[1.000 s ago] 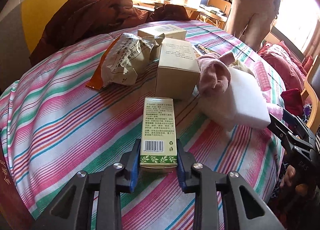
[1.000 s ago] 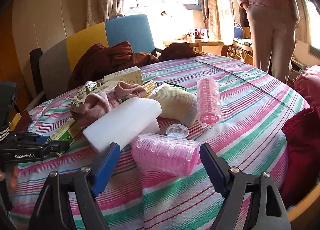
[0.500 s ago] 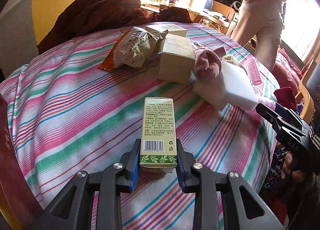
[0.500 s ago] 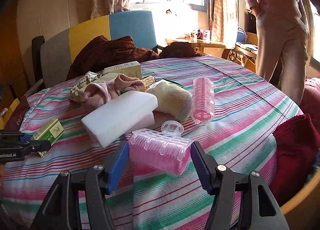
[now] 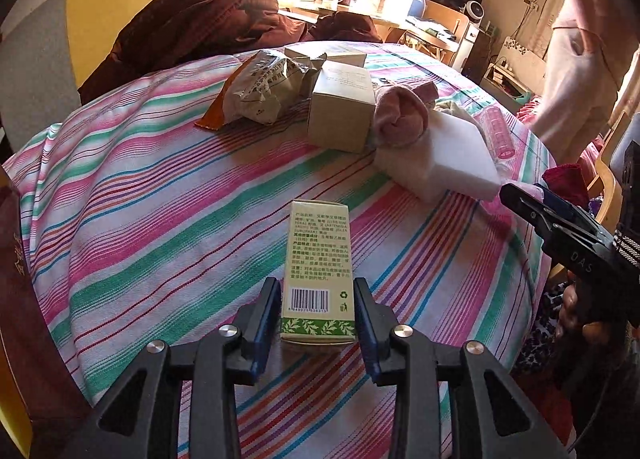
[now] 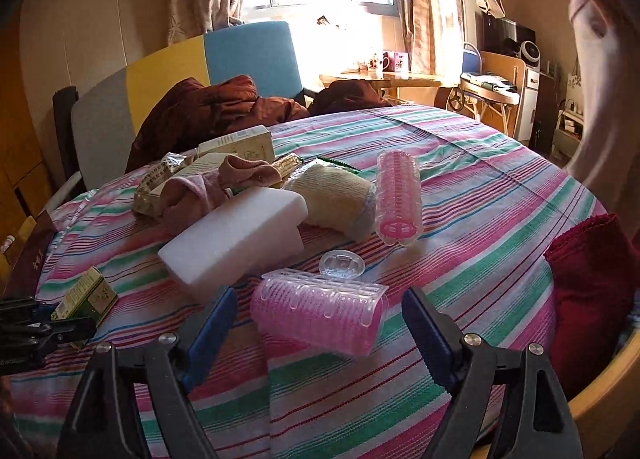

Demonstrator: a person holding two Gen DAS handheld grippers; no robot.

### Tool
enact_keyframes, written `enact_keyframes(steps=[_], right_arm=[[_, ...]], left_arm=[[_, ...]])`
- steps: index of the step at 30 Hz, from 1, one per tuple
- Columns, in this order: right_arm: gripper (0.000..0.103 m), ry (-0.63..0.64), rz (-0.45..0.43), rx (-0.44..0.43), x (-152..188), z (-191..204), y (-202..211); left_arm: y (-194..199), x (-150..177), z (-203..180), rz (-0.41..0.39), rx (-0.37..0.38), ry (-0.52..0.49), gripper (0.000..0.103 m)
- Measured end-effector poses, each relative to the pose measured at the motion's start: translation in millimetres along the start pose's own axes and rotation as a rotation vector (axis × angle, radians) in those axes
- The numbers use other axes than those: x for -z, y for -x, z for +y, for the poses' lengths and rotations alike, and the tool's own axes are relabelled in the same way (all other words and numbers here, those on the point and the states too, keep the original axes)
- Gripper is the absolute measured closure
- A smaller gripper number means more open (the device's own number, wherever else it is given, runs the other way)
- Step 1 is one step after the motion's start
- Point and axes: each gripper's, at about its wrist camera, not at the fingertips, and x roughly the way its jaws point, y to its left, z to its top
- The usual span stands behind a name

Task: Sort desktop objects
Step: 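Grasp a pink hair roller with the right tool while the left tool lifts the box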

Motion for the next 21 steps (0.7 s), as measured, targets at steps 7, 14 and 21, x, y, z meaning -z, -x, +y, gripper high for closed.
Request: enact_keyframes(steps=[7, 14, 21], right_arm=[[0.033, 0.048, 0.016, 0.013, 1, 3, 5], [0.033, 0.108, -0.002, -0.021, -1, 12, 32], [0.033, 0.204, -0.077, -0.171, -14, 62, 61]], left_arm=[[3, 5, 2, -0.026, 0.011, -0.001, 0.072], [20, 17, 11, -0.058, 0.064, 0.061, 0.072], [66, 33, 34, -0.137, 0.059, 0.149, 0.072]])
